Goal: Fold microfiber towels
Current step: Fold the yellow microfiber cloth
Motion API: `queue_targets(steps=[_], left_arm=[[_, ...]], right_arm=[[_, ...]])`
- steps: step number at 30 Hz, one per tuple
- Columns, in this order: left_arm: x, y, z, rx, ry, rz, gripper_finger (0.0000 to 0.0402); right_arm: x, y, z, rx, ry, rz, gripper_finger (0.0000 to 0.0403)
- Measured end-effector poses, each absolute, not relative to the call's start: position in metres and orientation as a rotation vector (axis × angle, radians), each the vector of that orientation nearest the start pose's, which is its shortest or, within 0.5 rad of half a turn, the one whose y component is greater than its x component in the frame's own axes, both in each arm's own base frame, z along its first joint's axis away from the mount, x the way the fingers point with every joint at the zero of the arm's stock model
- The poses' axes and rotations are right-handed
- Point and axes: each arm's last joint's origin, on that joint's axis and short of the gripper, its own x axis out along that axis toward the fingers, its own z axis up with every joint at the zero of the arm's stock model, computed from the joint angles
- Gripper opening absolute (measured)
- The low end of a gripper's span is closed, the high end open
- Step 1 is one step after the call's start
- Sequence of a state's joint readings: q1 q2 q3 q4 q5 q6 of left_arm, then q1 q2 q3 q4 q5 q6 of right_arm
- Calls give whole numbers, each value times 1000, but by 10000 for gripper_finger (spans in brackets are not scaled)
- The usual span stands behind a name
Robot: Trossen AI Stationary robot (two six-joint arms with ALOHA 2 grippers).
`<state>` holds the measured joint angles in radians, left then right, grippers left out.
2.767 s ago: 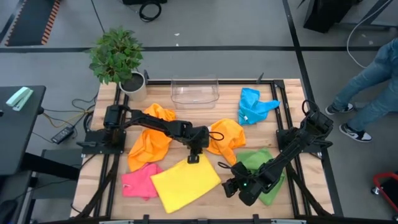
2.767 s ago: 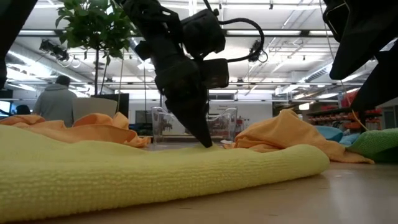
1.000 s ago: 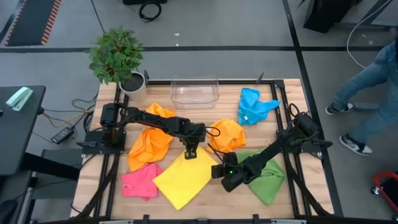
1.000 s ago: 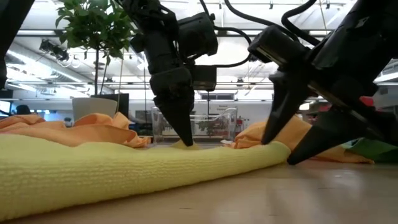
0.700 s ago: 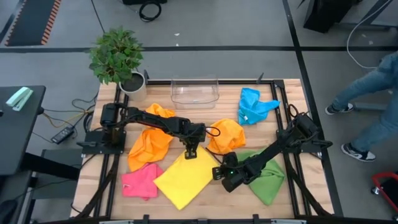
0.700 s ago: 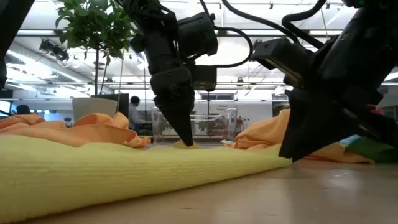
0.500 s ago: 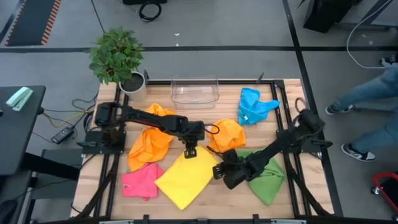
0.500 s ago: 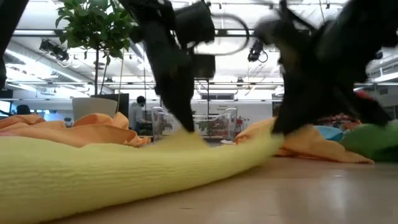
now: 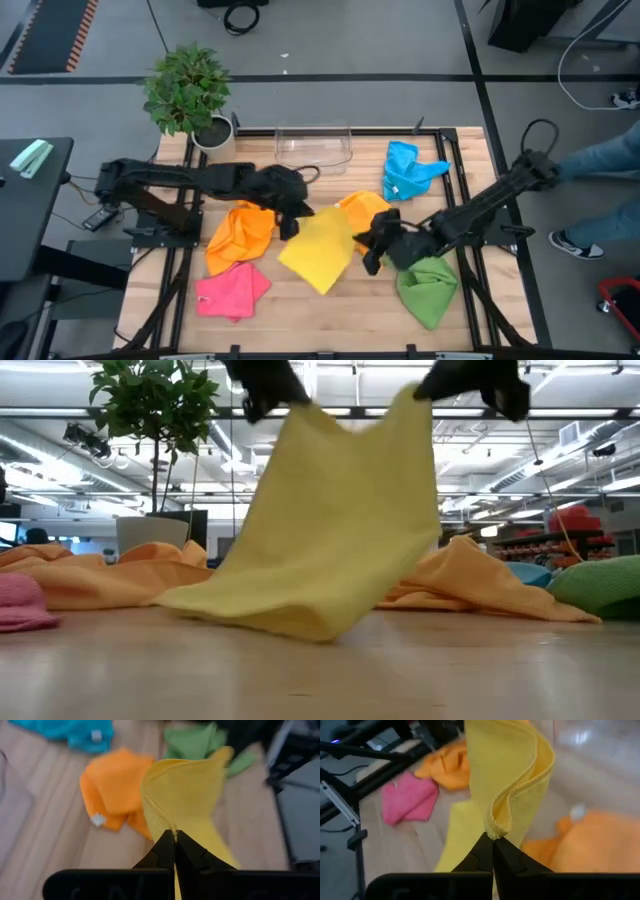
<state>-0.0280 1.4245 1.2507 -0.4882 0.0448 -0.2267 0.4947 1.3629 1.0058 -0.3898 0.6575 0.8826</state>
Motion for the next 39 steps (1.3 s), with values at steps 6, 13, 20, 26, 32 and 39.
queue_targets(steps=[6, 13, 20, 26, 32, 39], left_arm=[[272, -13, 365, -227, 502, -16, 7], [253, -33, 386, -281, 410, -88, 7], [253, -94, 380, -379, 445, -279, 6], [251, -150, 378, -448, 388, -360, 9], [263, -167, 331, -379, 562, -55, 6], [306, -147, 235, -151, 939, 280, 6]], right_arm=[[245, 91, 311, 248, 379, -343, 3], [244, 102, 332, 240, 265, -130, 3], [238, 143, 334, 466, 273, 166, 3], [228, 161, 341, 626, 251, 257, 3], [247, 155, 280, 612, 595, -51, 3], [293, 132, 208, 481, 797, -284, 8]])
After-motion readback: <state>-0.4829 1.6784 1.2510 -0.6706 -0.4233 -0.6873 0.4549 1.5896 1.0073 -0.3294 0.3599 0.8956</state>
